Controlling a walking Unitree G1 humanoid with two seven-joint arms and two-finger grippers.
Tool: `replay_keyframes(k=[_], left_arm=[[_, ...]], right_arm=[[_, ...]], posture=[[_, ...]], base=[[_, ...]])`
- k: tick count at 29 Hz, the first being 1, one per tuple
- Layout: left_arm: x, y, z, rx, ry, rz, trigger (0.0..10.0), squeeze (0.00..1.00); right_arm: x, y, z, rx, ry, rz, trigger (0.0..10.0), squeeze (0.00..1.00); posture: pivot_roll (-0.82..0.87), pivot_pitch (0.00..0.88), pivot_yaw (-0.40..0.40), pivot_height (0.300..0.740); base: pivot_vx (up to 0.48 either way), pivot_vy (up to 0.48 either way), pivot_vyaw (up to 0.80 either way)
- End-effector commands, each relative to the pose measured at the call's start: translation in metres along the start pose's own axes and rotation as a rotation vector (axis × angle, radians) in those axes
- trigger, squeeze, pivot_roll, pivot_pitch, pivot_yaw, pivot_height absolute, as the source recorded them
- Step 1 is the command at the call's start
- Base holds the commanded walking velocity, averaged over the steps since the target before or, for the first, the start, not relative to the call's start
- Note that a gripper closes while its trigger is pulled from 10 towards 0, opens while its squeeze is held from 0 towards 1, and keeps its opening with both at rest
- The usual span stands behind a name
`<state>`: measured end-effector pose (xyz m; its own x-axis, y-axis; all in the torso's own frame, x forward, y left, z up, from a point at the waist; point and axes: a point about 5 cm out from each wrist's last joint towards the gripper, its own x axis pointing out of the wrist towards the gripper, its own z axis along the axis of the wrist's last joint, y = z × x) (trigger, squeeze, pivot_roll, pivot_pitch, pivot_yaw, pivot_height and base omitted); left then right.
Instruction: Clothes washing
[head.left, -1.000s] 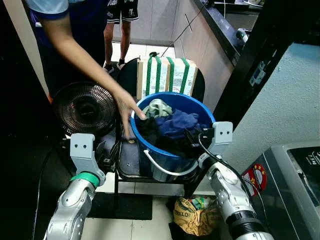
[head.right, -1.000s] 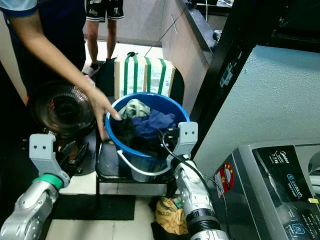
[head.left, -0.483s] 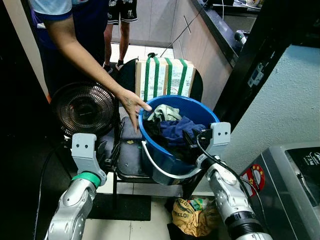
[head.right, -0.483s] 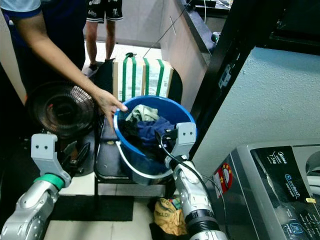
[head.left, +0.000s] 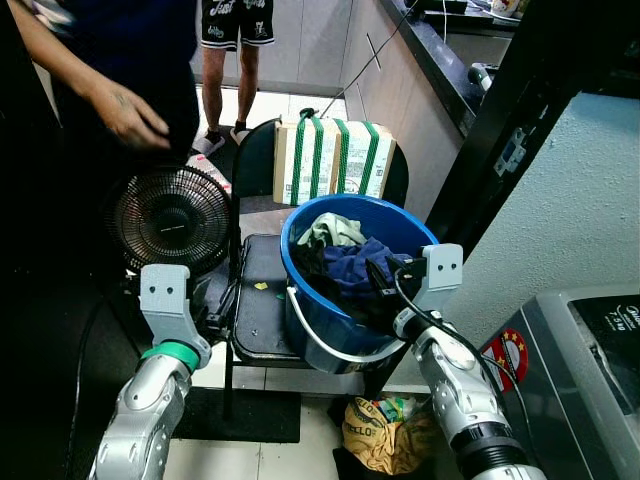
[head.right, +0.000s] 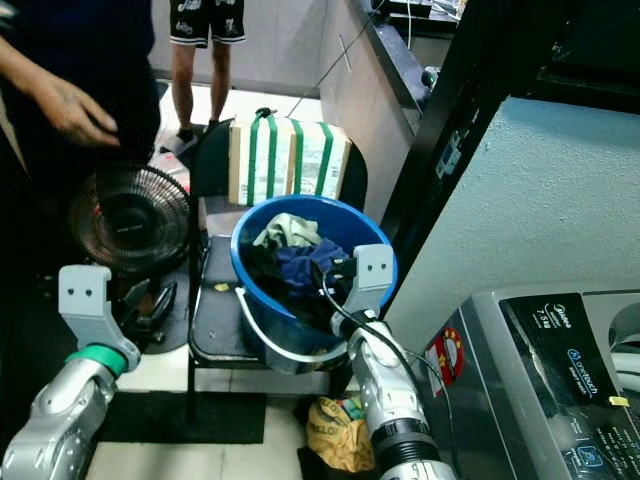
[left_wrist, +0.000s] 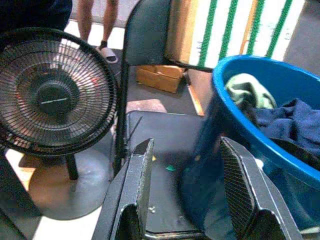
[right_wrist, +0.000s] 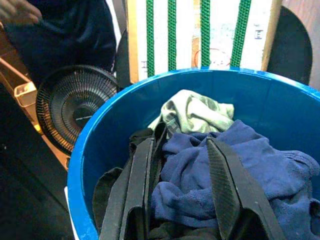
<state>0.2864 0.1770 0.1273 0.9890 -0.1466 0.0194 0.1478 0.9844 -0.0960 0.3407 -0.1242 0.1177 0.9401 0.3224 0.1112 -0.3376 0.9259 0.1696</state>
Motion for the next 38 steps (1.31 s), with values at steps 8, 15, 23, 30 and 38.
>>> replay_keyframes(k=[8, 15, 23, 30, 38], left_arm=[[0.001, 0.002, -0.004, 0.024, 0.019, 0.016, 10.0, 0.00], [0.006, 0.000, 0.000, 0.035, 0.024, -0.016, 10.0, 0.00], [0.009, -0.001, 0.006, -0.002, 0.009, -0.022, 10.0, 0.00], [0.009, 0.001, 0.010, -0.041, -0.028, 0.006, 10.0, 0.00], [0.009, 0.003, 0.011, -0.048, -0.031, 0.011, 10.0, 0.00]], right_arm=[[0.006, 0.001, -0.005, -0.052, 0.070, 0.031, 10.0, 0.00], [0.024, -0.031, 0.010, 0.058, 0.083, -0.193, 10.0, 0.00], [0.022, -0.025, 0.016, 0.024, 0.049, -0.087, 10.0, 0.00], [0.006, -0.001, -0.003, -0.043, 0.053, 0.003, 10.0, 0.00], [-0.001, 0.003, -0.012, -0.013, 0.071, 0.022, 10.0, 0.00]], posture=[[0.08, 0.030, -0.057, 0.740], [0.08, 0.061, -0.044, 0.740], [0.07, 0.078, -0.028, 0.740], [0.07, 0.073, -0.036, 0.740], [0.07, 0.068, -0.034, 0.740]], base=[[0.000, 0.000, 0.00], [0.000, 0.000, 0.00], [0.000, 0.000, 0.00], [0.261, 0.000, 0.69], [0.356, 0.000, 0.20]])
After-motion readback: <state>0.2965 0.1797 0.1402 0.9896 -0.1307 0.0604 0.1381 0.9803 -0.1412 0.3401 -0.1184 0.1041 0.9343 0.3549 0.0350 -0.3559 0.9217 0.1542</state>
